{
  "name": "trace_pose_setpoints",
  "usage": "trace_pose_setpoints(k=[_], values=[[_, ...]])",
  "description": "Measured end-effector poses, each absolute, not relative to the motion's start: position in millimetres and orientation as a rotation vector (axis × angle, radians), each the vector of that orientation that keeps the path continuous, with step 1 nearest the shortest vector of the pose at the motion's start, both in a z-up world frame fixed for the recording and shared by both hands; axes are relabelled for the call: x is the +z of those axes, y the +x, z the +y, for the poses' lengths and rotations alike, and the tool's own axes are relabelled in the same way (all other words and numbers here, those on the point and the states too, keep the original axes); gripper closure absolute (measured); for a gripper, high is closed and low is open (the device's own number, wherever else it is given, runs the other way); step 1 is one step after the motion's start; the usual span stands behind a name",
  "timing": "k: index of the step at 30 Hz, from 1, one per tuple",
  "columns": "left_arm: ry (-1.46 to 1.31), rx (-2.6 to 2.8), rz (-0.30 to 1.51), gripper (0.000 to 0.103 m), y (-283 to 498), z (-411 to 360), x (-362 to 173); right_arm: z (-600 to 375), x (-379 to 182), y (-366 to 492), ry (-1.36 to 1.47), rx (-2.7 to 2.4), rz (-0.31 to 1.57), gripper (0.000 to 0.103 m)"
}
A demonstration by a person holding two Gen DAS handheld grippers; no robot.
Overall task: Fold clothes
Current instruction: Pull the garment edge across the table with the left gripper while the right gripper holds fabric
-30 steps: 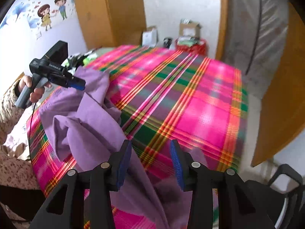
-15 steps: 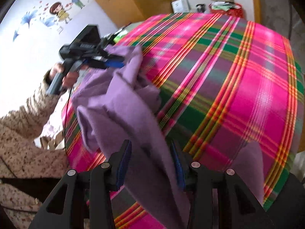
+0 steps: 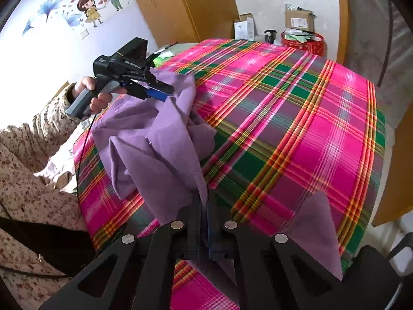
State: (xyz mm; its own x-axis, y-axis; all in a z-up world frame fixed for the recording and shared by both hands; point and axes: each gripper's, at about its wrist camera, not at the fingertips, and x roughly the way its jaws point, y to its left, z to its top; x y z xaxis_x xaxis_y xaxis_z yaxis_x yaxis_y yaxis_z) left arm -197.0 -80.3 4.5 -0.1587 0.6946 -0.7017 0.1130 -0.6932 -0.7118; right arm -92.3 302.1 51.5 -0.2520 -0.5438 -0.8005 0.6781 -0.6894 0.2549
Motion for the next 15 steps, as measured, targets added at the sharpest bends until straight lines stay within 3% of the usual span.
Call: trace_pose_setpoints(k=[7,15], values=[[-1.727,1.907,-0.981,0.068,-204,-71,0,301,55,-87,1.177,-2.032,0.19,0.099],[-1.688,1.907,-1.071,0.098,-208,-72,0,307,62,-93,1.147,-2.109,0.197,0.1]])
